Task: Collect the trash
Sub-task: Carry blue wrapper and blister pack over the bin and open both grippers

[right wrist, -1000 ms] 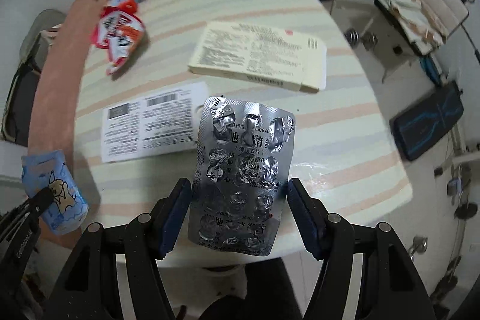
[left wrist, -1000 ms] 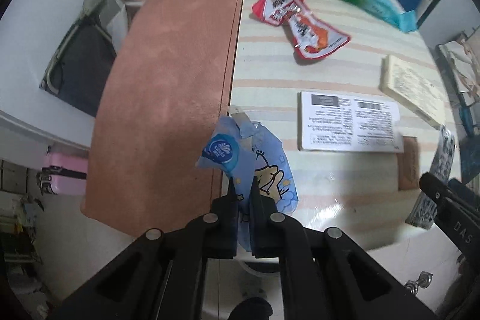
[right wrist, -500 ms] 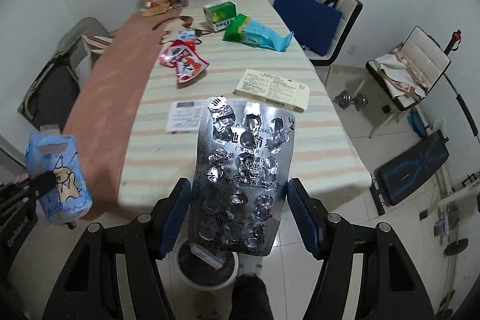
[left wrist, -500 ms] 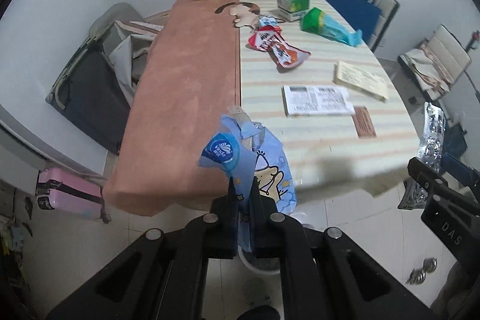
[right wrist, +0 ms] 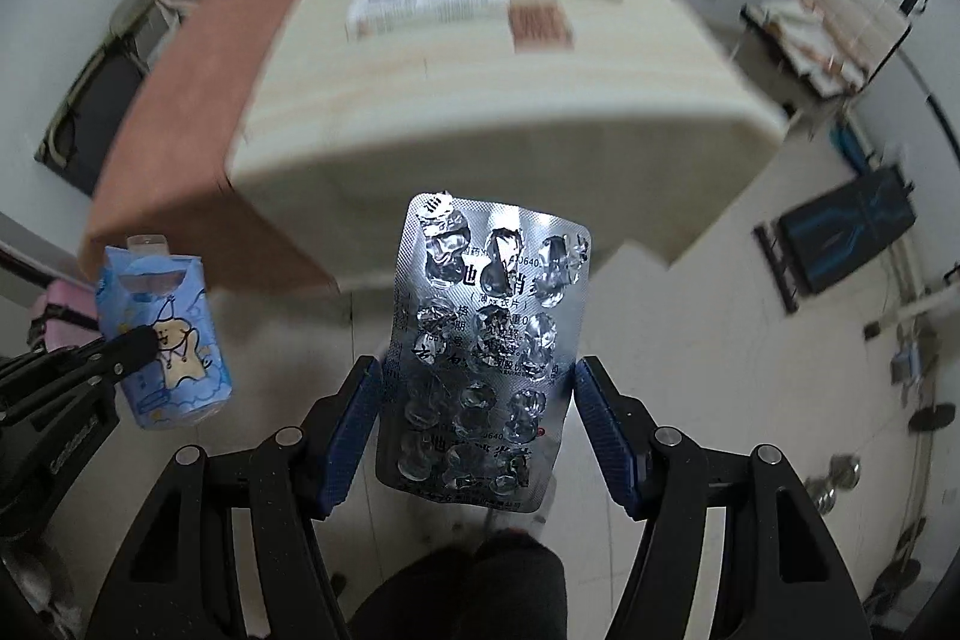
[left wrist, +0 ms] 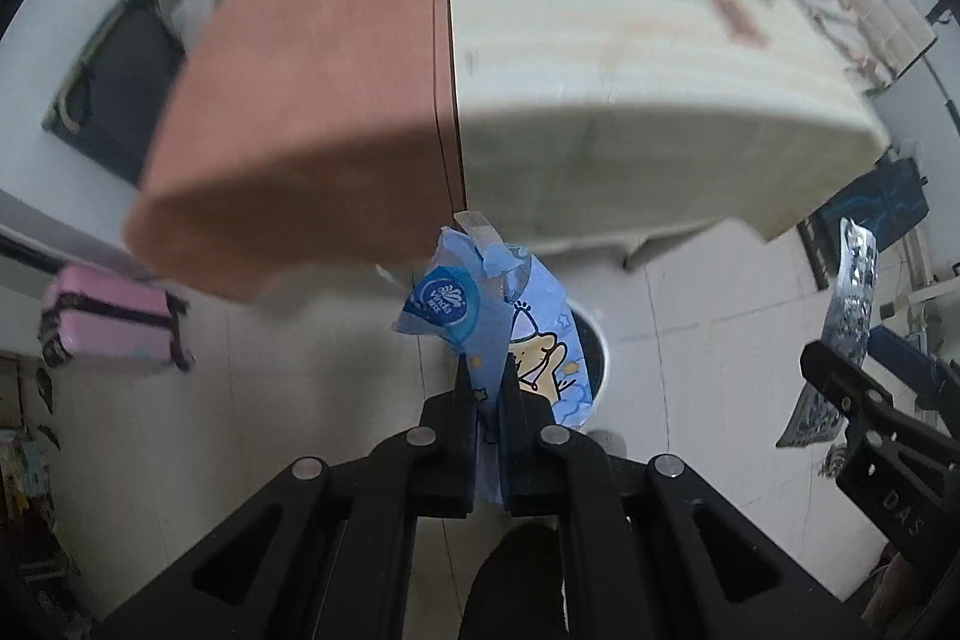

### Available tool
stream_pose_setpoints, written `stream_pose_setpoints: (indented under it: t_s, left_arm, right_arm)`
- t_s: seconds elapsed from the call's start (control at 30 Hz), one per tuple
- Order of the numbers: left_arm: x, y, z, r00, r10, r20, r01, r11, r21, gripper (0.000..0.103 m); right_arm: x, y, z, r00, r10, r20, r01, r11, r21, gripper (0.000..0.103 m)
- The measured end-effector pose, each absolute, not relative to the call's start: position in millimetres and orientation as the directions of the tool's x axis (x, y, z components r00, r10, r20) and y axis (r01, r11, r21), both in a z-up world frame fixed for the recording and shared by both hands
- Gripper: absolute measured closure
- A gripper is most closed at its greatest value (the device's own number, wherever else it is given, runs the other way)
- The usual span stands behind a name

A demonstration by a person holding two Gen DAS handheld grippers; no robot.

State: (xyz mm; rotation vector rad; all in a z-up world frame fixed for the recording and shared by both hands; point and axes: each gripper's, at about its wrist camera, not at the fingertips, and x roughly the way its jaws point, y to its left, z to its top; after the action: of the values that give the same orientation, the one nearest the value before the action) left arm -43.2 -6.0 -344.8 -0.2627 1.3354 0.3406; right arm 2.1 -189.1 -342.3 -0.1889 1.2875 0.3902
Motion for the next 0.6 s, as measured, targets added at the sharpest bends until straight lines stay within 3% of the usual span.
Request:
stream_pose_setpoints:
  t_s: [0.27,0.6]
  left_arm:
    - [-25.0,-2.9,-500.6,0.088,0.022,-0.996,-0.437,0.899,-0.019,0.1]
    - [-17.1,11.5,-658.4,0.031,-0.212,-0.977,-0.5,0.843,-0.199,0.099]
  right_arm:
    - [13.0,-191.8,-495.4,0.1,0.204,-0.974,-0.374,0.915,0.153,0.035]
    - [18.9,-181.4,-688.4,-0.065,0.259,-0.964,-0.378,0.887,0.264,0.035]
